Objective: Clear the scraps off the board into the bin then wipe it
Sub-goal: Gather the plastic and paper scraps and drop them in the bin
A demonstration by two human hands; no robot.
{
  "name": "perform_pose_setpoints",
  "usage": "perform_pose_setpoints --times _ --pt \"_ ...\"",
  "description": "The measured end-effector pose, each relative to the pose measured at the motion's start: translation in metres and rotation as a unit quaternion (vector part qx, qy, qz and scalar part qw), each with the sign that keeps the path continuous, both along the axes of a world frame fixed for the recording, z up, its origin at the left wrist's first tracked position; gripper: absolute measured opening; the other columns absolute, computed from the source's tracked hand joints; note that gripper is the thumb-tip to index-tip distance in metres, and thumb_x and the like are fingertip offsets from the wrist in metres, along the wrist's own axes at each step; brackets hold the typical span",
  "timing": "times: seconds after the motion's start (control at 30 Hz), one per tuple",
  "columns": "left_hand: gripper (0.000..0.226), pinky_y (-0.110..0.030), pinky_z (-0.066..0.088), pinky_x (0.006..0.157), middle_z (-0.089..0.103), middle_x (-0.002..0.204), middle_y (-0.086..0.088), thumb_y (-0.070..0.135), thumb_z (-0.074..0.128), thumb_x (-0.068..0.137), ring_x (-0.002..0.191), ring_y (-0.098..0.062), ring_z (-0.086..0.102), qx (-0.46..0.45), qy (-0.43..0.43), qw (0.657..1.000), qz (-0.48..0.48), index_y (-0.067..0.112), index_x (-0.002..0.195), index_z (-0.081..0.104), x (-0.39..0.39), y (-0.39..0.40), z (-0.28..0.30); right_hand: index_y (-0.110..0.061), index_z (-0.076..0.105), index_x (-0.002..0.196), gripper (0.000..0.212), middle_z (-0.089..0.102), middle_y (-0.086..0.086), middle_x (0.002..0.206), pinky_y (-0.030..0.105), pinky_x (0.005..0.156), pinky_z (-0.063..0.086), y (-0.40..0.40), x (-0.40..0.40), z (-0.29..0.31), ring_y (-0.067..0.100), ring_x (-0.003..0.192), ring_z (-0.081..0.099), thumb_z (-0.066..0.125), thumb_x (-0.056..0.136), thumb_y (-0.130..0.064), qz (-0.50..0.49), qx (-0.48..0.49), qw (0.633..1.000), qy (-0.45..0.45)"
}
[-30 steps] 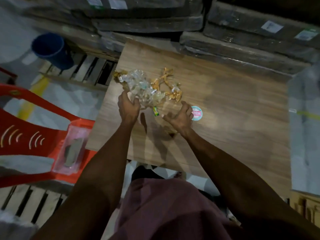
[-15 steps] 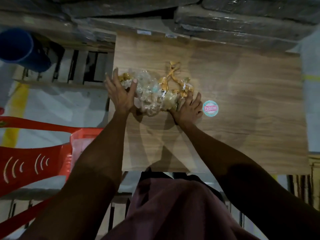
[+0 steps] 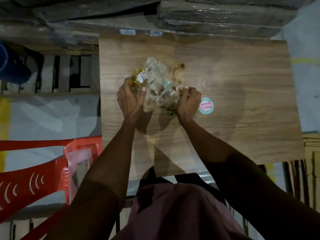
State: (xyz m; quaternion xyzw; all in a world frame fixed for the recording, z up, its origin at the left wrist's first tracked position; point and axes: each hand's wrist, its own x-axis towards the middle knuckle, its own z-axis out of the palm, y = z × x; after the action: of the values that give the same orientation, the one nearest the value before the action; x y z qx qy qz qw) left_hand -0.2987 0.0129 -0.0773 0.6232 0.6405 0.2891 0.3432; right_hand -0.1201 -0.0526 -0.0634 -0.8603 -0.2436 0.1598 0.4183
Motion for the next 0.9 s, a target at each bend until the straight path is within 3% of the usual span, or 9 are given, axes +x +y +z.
perform_pose_setpoints --times 0.1,0.2,0.3,0.4,0.47,0.5,0.6,0.7,0.9 --pt "0.071 -0.048 0.041 0.101 0.056 0.12 -0.014 0.069 0.038 0.092 0.115 -0.033 0.052 0.025 0.014 0.996 0.083 0.015 0.135 0.056 0.003 0.008 0.006 -0.001 0.074 0.093 0.061 0.058 0.018 0.109 0.048 0.094 0.049 0.014 0.01 0.008 0.038 0.098 0.058 0.041 0.097 -0.052 -0.036 -0.038 0.999 -0.012" --pt "0.075 -0.04 0.039 0.102 0.053 0.128 -0.013 0.076 0.035 0.094 0.119 -0.032 0.051 0.05 -0.006 0.993 0.105 0.017 0.135 0.057 0.005 0.028 0.009 -0.007 0.074 0.092 0.059 0.06 0.013 0.111 0.045 0.092 0.05 0.024 0.021 0.006 0.033 0.1 0.061 0.045 0.091 -0.059 -0.037 -0.032 0.998 -0.041" --pt "0.075 -0.037 0.027 0.108 0.046 0.146 -0.01 0.077 0.034 0.093 0.137 -0.032 0.041 0.005 -0.023 0.999 0.047 0.026 0.145 0.049 0.014 0.052 0.01 -0.018 0.068 0.118 0.053 0.06 0.007 0.127 0.048 0.099 0.05 0.035 0.032 -0.003 0.026 0.115 0.059 0.052 0.088 -0.058 0.032 -0.008 0.999 -0.016" --pt "0.069 -0.05 0.017 0.12 0.036 0.159 -0.003 0.073 0.032 0.093 0.148 -0.027 0.029 -0.067 0.011 0.995 -0.079 0.039 0.152 0.038 0.028 0.062 0.009 -0.031 0.051 0.147 0.06 0.051 0.002 0.152 0.056 0.119 0.029 0.042 0.037 -0.015 0.03 0.145 0.039 0.048 0.095 -0.059 0.162 -0.078 0.983 0.038" --pt "0.074 -0.053 0.017 0.123 0.034 0.16 -0.005 0.078 0.03 0.088 0.15 -0.028 0.027 -0.076 0.033 0.986 -0.145 0.04 0.151 0.039 0.038 0.058 0.005 -0.034 0.044 0.154 0.062 0.038 -0.001 0.164 0.054 0.124 0.009 0.039 0.034 -0.018 0.028 0.157 0.018 0.04 0.098 -0.059 0.226 -0.124 0.965 0.059" --pt "0.077 -0.054 0.02 0.123 0.034 0.16 -0.007 0.08 0.031 0.087 0.149 -0.03 0.028 -0.072 0.031 0.984 -0.163 0.038 0.151 0.041 0.043 0.052 0.002 -0.032 0.045 0.153 0.063 0.037 -0.001 0.165 0.053 0.124 0.007 0.035 0.032 -0.018 0.027 0.157 0.016 0.037 0.097 -0.06 0.234 -0.111 0.964 0.068" --pt "0.083 -0.054 0.029 0.12 0.037 0.158 -0.014 0.077 0.047 0.088 0.146 -0.034 0.033 -0.024 0.026 0.98 -0.194 0.025 0.153 0.043 0.045 0.026 -0.008 -0.019 0.049 0.15 0.063 0.038 0.01 0.163 0.056 0.124 0.022 0.01 0.029 -0.022 0.03 0.154 0.027 0.038 0.098 -0.052 0.205 0.004 0.977 0.064" --pt "0.082 -0.055 0.024 0.123 0.03 0.164 -0.009 0.054 0.071 0.079 0.153 -0.031 0.023 -0.01 0.054 0.977 -0.208 0.028 0.152 0.043 0.036 0.004 -0.018 -0.015 0.037 0.156 0.061 0.018 0.015 0.169 0.055 0.124 0.024 -0.029 0.028 -0.037 0.027 0.159 0.016 0.045 0.101 -0.041 0.222 0.025 0.974 0.04" --pt "0.073 -0.063 0.023 0.121 0.035 0.161 -0.015 0.033 0.055 0.077 0.152 -0.042 0.026 0.016 0.085 0.971 -0.224 0.022 0.148 0.049 0.043 -0.015 -0.023 -0.011 0.031 0.159 0.058 0.017 0.017 0.17 0.058 0.121 0.026 -0.047 0.013 -0.045 0.032 0.158 0.016 0.04 0.105 -0.032 0.229 0.03 0.971 -0.061"
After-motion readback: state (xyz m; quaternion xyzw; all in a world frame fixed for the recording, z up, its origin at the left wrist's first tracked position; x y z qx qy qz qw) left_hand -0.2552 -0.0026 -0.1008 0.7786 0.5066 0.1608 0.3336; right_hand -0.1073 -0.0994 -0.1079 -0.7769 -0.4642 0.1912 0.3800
